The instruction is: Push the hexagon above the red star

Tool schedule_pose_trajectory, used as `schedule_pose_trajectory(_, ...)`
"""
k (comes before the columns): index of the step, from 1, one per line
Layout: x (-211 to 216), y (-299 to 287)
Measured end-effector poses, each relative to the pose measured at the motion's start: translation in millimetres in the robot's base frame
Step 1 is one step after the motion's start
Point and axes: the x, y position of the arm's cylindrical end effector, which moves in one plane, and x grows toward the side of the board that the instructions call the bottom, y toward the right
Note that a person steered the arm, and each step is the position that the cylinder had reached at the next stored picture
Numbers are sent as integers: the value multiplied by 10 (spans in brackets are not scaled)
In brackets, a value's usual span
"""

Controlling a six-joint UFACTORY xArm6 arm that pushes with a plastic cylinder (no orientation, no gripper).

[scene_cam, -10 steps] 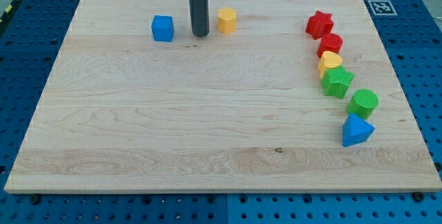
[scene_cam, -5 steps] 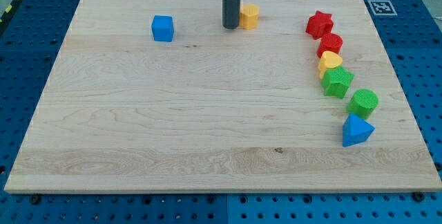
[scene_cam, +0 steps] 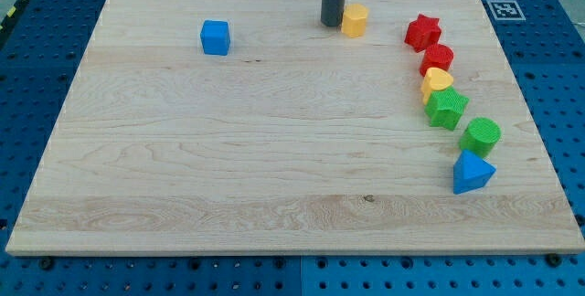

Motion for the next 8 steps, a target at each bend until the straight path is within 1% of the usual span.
schedule_pose_trajectory(1, 119, 28)
schedule_pose_trajectory(2, 334, 42)
schedule_pose_trajectory(3, 413, 171)
schedule_pose_trajectory(6, 382, 396)
schedule_pose_trajectory(8, 200, 399)
